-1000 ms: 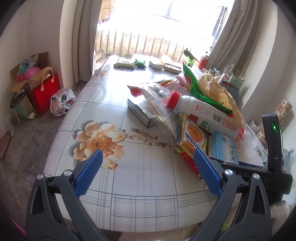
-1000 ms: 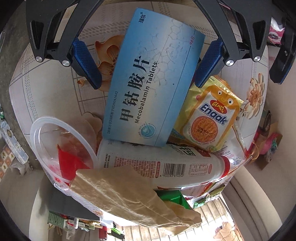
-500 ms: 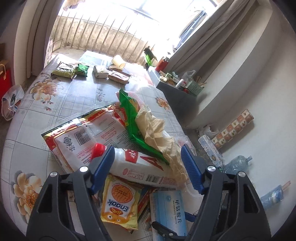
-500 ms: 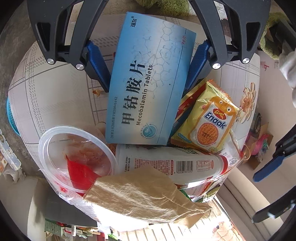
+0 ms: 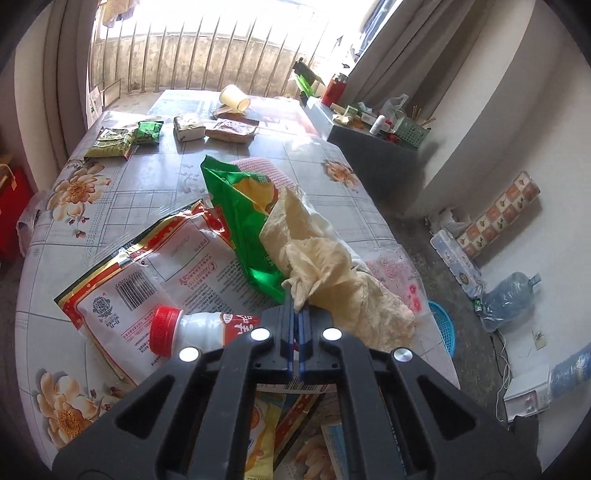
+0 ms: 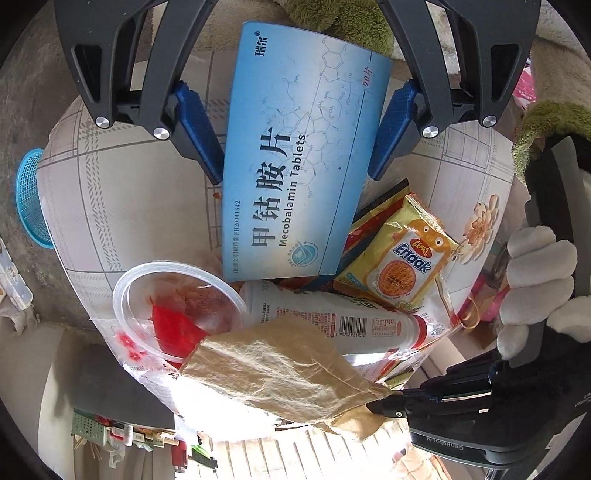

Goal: Collect trash
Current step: 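Carry the box and paper to the blue wastebasket and release both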

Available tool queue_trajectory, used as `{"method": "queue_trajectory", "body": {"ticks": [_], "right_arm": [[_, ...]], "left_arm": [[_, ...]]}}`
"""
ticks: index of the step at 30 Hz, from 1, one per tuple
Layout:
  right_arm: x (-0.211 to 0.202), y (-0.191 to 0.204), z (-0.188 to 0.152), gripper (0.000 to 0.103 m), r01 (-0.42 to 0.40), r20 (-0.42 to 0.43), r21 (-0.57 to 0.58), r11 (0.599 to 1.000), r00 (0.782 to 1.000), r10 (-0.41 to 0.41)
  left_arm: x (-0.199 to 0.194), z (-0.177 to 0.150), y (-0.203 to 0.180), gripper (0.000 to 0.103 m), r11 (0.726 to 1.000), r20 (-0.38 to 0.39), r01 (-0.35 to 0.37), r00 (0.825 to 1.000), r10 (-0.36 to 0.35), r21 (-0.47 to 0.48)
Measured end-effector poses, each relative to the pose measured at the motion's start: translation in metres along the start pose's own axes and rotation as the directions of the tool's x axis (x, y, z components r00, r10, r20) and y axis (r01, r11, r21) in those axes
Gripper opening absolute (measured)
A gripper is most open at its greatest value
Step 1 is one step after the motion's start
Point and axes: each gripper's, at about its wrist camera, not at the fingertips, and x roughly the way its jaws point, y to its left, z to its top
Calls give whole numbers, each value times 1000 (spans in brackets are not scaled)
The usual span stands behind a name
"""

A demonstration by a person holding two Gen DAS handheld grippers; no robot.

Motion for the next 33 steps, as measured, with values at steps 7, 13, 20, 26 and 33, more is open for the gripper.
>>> {"method": "queue_trajectory", "body": {"ticks": [7,13,20,26,33], "right_arm": [[-38,-12,0,76,-89,110,-5,996,990,89],[-66,-28,-3,76,-183,177,6,983,968,179],[-89,-56,-15,76,-301,251,49,953,927,279],[-137,-132,-20,76,-285,398,223,932,900,179],[-166,-266,-49,76,-117,419,565,817,893,-162]], "left_arm": [[-63,31,-39,0,997,156,51,986,-60,62],[-107,60,-84,0,986,235,89,964,-121,143],[-128,81,-148,0,960,249,148,946,-208,240],[-98,96,-233,0,895,118,310,925,-362,321],[-1,79,-352,0,807,-147,478,877,-457,347]]}}
